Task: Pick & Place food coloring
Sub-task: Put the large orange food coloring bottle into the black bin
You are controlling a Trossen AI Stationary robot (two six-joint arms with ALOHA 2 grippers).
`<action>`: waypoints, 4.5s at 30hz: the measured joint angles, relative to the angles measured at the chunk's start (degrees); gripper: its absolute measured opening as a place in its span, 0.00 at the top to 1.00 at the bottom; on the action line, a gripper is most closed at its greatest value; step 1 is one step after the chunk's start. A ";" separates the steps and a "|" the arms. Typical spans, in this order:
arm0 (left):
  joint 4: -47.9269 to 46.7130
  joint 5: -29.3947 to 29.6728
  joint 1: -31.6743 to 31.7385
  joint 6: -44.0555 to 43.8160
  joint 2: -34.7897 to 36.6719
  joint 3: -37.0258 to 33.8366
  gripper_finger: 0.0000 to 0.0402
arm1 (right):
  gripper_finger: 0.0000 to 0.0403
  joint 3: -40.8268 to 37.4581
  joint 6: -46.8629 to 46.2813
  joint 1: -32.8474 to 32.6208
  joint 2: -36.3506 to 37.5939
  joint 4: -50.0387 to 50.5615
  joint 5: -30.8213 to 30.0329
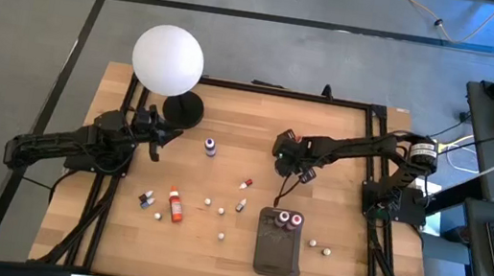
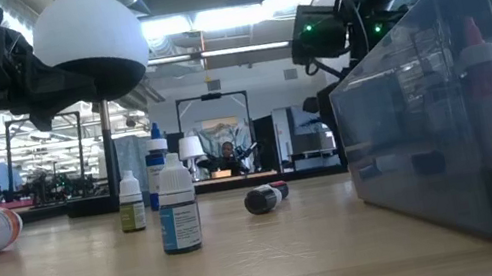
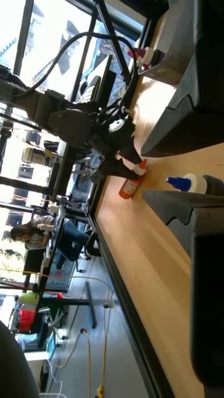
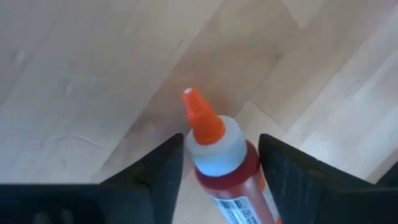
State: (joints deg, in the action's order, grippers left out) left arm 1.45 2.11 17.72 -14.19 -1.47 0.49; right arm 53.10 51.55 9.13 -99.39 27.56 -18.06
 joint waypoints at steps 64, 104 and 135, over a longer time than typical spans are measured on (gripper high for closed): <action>0.00 -0.02 0.00 7.01 0.01 -0.02 0.77 | 0.68 -31.12 -47.09 -8.04 -1.75 -100.97 6.99; 0.00 0.02 0.00 6.99 -0.01 -0.01 0.78 | 0.52 -31.10 -46.60 -8.00 -7.55 -102.70 7.19; 0.00 -0.09 0.00 6.92 0.01 -0.02 0.77 | 0.39 -7.53 -52.03 -8.00 23.02 -24.76 -6.29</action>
State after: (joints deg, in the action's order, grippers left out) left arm 1.45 2.02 17.72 -7.27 -1.45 0.47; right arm 45.58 -0.48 1.13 -76.37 2.81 -24.36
